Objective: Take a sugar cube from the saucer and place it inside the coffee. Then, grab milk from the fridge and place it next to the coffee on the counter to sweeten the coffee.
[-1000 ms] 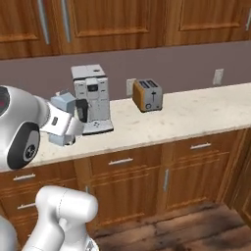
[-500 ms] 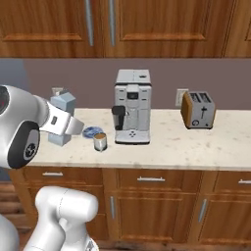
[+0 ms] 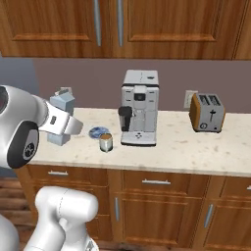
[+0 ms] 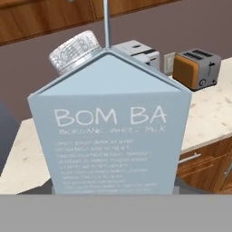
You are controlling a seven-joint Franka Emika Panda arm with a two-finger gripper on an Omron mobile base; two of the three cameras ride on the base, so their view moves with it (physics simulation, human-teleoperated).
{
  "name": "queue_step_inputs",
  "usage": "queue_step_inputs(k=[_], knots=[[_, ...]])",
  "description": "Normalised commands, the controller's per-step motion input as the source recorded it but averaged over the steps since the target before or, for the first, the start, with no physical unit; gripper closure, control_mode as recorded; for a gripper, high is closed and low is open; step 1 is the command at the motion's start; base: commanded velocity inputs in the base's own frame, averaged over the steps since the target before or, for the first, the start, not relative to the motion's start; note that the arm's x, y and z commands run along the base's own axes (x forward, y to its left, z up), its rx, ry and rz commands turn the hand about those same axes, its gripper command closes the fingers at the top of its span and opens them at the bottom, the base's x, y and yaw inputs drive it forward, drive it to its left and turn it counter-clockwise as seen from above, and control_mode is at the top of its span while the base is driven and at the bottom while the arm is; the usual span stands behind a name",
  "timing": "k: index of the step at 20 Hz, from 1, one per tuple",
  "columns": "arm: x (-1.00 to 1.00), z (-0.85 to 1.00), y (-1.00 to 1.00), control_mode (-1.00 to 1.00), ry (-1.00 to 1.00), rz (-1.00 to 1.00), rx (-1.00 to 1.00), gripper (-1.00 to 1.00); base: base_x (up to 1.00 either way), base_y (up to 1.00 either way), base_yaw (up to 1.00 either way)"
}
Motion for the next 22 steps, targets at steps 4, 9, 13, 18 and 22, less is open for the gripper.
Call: queue_step_inputs(k=[4, 9, 13, 18, 22], knots=[[0.03, 0.00, -0.22, -1.00, 0.00, 0.10, 0.00, 1.00, 0.00, 0.00, 0.00], [0.35, 0.00, -0.39, -1.00, 0.12, 0.24, 0.00, 1.00, 0.00, 0.00, 0.00], [0.34, -0.04, -0.32, -1.00, 0.08, 0.38, 0.01, 1.00, 0.00, 0.00, 0.00], [0.14, -0.18, -0.34, -1.00, 0.00, 0.39, 0.07, 1.00, 0.00, 0.00, 0.00], [0.00, -0.24, -0.29, -1.00, -0.02, 0.38, 0.09, 1.00, 0.00, 0.00, 0.00]])
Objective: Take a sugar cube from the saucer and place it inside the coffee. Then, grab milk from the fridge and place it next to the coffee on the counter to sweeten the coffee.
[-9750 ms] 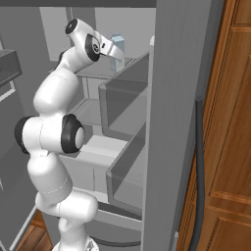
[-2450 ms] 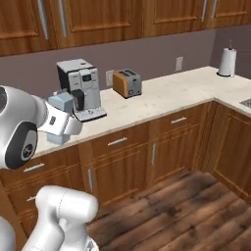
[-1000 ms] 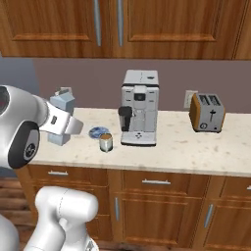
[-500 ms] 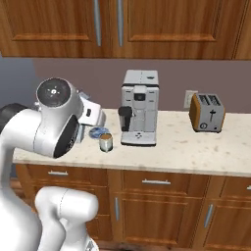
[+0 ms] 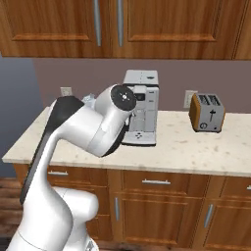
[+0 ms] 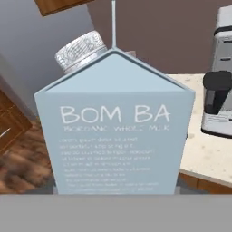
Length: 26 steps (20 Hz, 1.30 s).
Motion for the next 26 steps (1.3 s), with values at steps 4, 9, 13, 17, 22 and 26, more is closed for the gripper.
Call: queue_step_inputs(k=[4, 9, 13, 17, 22, 26], knots=[[0.01, -0.30, -0.09, -1.00, -0.10, 0.32, 0.00, 1.00, 0.00, 0.00, 0.00], [0.14, -0.29, -0.05, -1.00, -0.13, 0.29, 0.00, 1.00, 0.00, 0.00, 0.00], [0.00, -0.49, -0.08, -1.00, -0.11, 0.28, 0.00, 1.00, 0.00, 0.00, 0.00], [0.08, -0.38, -0.25, -1.00, -0.15, 0.18, 0.01, 1.00, 0.00, 0.00, 0.00], [0.17, -0.35, -0.30, -1.00, -0.16, 0.12, 0.11, 1.00, 0.00, 0.00, 0.00], [0.14, -0.29, -0.11, -1.00, -0.19, 0.06, 0.14, 1.00, 0.00, 0.00, 0.00]])
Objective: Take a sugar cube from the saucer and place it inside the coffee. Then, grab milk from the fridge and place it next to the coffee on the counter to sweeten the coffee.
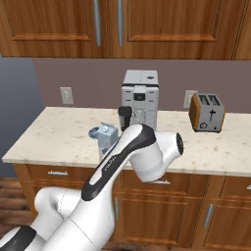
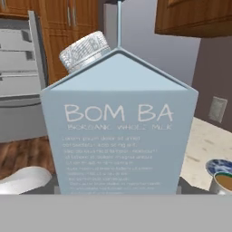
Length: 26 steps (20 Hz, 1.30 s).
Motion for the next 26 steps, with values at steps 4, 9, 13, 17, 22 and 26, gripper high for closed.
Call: queue_step_inputs(k=[4, 9, 13, 17, 22, 26], knots=[[0.25, -0.27, 0.00, -1.00, -0.17, 0.00, 0.14, 1.00, 0.00, 0.00, 0.00], [0.41, -0.21, 0.00, -1.00, -0.09, 0.00, 0.02, 1.00, 0.00, 0.00, 0.00], [0.40, -0.22, 0.00, -1.00, 0.00, 0.00, 0.00, 1.00, 0.00, 0.00, 0.00], [0.40, -0.15, 0.00, -1.00, 0.02, 0.00, 0.00, 1.00, 0.00, 0.00, 0.00], [0.32, -0.11, 0.00, -1.00, 0.04, 0.00, 0.00, 1.00, 0.00, 0.00, 0.00], [0.31, -0.26, 0.02, -1.00, 0.02, 0.00, 0.00, 1.00, 0.00, 0.00, 0.00]])
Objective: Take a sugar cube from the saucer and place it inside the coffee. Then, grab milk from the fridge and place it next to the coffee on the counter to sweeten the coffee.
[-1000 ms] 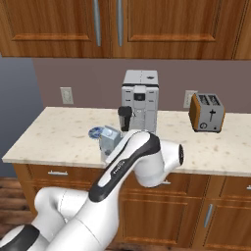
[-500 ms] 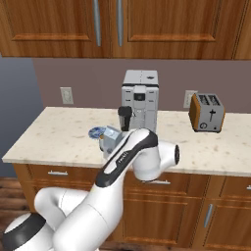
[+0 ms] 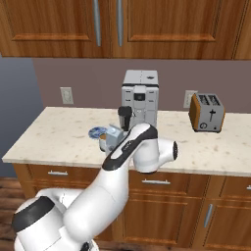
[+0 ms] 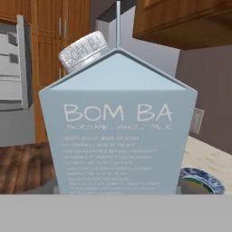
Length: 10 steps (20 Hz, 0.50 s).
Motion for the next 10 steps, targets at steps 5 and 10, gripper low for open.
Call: queue_step_inputs(k=[5, 10], knots=[[0.39, -0.32, 0.04, -1.00, 0.00, -0.01, 0.00, 1.00, 0.00, 0.00, 0.00], [0.48, -0.26, 0.10, -1.00, 0.00, -0.02, 0.00, 1.00, 0.00, 0.00, 0.00]])
